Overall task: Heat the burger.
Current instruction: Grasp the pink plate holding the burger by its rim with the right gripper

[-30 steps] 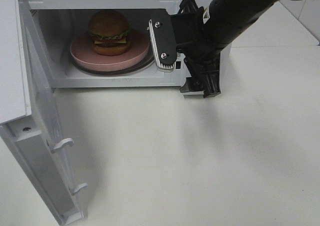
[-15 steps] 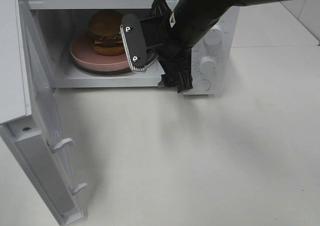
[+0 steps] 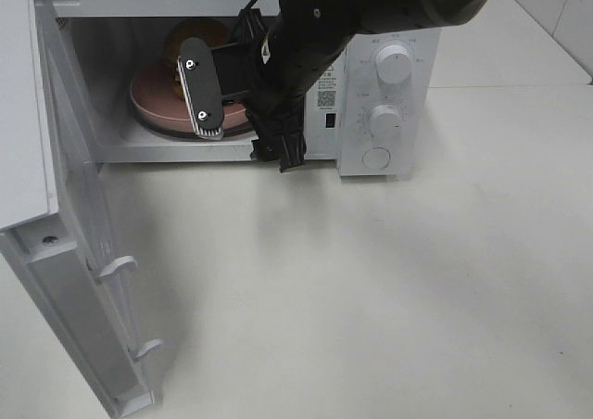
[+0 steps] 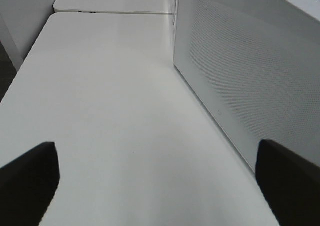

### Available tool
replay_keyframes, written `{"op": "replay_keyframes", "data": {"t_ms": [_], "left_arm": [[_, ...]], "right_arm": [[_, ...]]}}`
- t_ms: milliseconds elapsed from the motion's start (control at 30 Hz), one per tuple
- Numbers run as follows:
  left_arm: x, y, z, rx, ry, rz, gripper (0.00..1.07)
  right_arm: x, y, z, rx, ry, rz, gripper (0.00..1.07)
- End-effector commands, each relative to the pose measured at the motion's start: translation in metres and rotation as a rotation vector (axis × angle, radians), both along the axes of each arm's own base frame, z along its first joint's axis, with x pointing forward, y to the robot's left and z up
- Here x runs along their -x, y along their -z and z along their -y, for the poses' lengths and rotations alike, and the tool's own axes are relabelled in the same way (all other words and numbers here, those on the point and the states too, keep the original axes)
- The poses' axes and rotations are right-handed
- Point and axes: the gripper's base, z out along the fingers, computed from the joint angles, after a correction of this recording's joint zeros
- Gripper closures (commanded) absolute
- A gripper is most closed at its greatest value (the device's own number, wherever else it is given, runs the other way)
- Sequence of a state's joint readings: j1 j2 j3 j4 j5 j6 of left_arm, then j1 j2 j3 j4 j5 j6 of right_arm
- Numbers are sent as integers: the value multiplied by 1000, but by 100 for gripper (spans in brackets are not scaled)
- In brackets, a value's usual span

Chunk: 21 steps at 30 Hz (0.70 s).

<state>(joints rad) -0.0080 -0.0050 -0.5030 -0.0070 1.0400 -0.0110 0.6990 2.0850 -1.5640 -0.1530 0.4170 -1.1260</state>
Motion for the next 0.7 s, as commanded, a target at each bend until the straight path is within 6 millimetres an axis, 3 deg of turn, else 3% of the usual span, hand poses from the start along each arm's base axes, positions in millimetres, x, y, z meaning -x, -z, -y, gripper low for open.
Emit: {"op": "replay_keyframes", "data": {"t_ms": [33,700], "left_arm": [[3,0,0,2,5,23,4],[3,0,0,2,5,23,4]], "right_arm": [[-10,11,-10,-5,1,4,21],[-54,51,-36,-15,21,19,24]]}}
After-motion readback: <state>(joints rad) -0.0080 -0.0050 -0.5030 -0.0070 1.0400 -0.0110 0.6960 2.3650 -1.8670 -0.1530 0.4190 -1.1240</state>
